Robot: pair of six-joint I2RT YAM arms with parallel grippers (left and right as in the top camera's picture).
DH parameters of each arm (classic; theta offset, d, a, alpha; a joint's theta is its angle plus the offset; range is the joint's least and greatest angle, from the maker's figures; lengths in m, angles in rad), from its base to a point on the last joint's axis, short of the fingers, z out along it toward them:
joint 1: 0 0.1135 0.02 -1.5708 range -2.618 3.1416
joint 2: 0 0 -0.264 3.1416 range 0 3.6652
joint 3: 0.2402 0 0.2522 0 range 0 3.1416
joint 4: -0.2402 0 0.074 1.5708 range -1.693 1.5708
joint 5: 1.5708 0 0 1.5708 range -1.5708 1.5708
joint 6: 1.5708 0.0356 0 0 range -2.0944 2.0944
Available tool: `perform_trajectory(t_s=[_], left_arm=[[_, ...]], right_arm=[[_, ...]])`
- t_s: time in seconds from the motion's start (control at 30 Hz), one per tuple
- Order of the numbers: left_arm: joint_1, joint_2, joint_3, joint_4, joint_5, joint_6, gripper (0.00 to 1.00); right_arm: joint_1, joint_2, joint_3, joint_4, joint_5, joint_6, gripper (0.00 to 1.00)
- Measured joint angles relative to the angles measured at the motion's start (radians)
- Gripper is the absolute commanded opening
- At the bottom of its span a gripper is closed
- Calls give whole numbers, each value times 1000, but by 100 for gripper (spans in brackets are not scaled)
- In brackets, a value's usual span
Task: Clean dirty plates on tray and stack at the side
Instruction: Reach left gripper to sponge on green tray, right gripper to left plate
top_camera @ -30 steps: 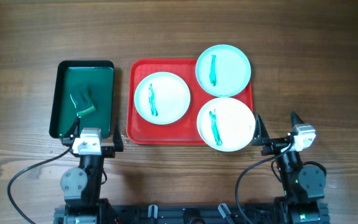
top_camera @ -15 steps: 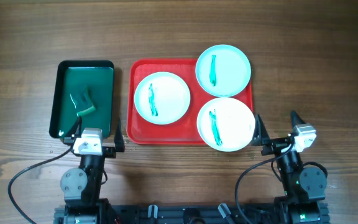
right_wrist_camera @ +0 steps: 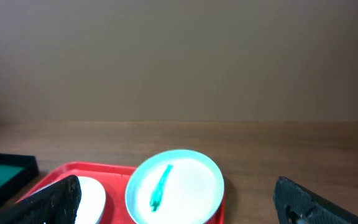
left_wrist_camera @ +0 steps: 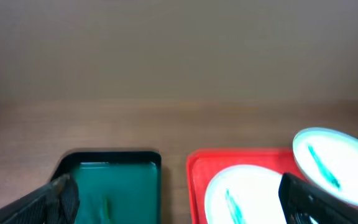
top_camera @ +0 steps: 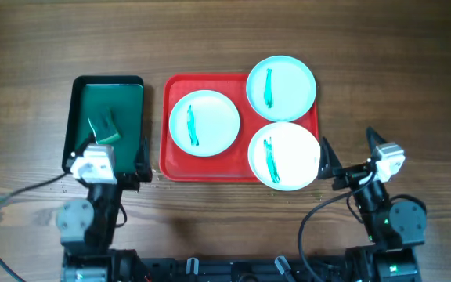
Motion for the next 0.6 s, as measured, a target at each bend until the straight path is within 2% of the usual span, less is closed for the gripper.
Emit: perform_trajectory(t_s=[0.13,0.3,0.37,0.43,0.47,0.57,0.6], left_arm=[[0,221,243,-170,0,-8,100],[0,465,558,-401,42,-12,100],[0,569,682,-528,56,-18,100],[0,737,863,-676,77,-26,100],[0,838,977,-875,90,-31,100],[-1,1054,1203,-1089,104,-34,100],[-1,1133,1254,-1112,106,-34,100]], right_arm=[[0,233,183,-24,-50,-16,100],[0,525,428,-179,-156,-26,100],[0,635,544,-292,-216,-38,100],[0,851,799,-515,-348,-80,100],[0,883,837,-540,-367,-87,100],[3,1041,1025,-764,-418,-98,100],[3,1087,1064,-799,-428,-98,100]])
